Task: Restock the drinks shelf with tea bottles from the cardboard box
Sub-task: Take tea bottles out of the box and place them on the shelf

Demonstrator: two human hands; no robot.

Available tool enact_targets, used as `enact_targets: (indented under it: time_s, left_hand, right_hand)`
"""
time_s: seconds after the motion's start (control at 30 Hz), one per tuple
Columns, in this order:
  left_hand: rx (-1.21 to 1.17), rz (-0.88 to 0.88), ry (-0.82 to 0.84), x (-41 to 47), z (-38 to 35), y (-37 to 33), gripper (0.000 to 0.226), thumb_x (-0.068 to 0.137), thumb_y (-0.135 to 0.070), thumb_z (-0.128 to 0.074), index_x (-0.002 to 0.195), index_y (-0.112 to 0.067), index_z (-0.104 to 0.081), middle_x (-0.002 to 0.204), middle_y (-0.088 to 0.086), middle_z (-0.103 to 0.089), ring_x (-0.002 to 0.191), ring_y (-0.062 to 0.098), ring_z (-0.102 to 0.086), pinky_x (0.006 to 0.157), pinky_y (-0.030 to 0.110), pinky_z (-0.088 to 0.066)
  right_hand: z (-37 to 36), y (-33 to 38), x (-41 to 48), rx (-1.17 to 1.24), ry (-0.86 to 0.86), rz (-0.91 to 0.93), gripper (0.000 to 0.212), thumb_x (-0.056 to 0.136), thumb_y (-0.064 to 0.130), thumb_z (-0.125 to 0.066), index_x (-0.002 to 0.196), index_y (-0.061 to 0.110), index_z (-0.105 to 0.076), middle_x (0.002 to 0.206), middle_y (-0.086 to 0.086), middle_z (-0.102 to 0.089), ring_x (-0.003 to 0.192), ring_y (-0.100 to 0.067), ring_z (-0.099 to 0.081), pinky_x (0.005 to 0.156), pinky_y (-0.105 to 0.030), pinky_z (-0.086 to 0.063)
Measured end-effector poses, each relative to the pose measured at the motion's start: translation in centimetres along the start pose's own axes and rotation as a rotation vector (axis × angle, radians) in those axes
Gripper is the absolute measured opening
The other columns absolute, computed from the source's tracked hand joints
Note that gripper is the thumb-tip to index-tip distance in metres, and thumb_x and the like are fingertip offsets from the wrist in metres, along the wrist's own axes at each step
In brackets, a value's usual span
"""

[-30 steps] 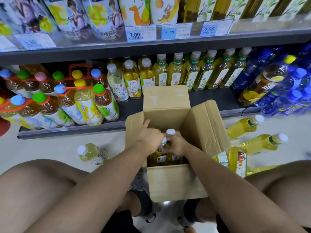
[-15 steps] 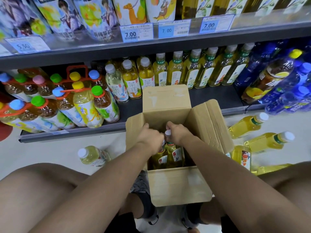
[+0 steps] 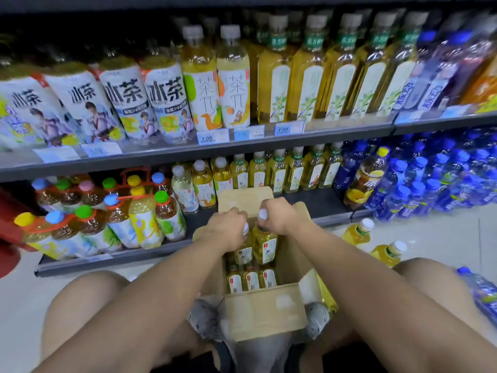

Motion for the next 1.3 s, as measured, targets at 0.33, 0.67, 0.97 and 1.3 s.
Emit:
enact_targets:
  time_s: [0.33,0.67,0.97,1.3]
  left_hand:
    - [-0.225,0.046,-0.478,-7.7,25.5,0.5,0.046,0.089,-0.023,-0.068,0.131,-0.01,-0.054,0.134,0.011,-0.049,0.123,0.032,-0.052,0.1,0.041,-0.047]
    - [-0.111,-0.021,-0.94,-17.1,48.0,2.3,0.034,0.09,-0.017,-0.065,0.121,-0.004,-0.055,0.12,0.016,-0.05,0.106,0.037,-0.055,0.086,0.044,-0.047]
    - [-0.073,-0.038,-1.088,-16.8,54.4,5.0,0.047,0.091,-0.001,-0.061,0.136,-0.01,-0.048,0.129,0.009,-0.047,0.109,0.03,-0.055,0.089,0.044,-0.05]
    - [-0.237,0.051,-1.012,-8.9,52.5,10.1,0.047,0.093,-0.007,-0.064,0.138,-0.012,-0.05,0.132,0.01,-0.05,0.116,0.03,-0.054,0.09,0.035,-0.044]
  right_hand:
    - [24.3,8.3,-10.8,0.038,-0.445,0.171,0.027,0.089,0.033,-0.062,0.099,0.008,-0.064,0.1,-0.013,-0.065,0.091,-0.031,-0.061,0.071,-0.036,-0.051]
    - [44.6,17.6,-18.9,0.056,-0.839,0.368,0.046,0.095,0.031,-0.055,0.134,0.005,-0.051,0.125,-0.023,-0.06,0.113,-0.039,-0.056,0.085,-0.042,-0.049]
    - [51.0,20.9,-16.9,0.138,-0.979,0.465,0.043,0.095,0.027,-0.061,0.133,0.011,-0.049,0.128,-0.014,-0.058,0.114,-0.033,-0.055,0.091,-0.043,-0.048]
    - [49.4,21.2,-6.7,0.201,-0.863,0.391,0.045,0.094,0.028,-0.062,0.135,0.014,-0.05,0.125,-0.014,-0.059,0.106,-0.033,-0.059,0.086,-0.04,-0.052]
Point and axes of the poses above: each hand's wrist, its own x-axis towards the middle knuckle, its own z-axis out of the back of the hand, y = z × x, the point moved 5 cm from there along x, towards the middle knuckle
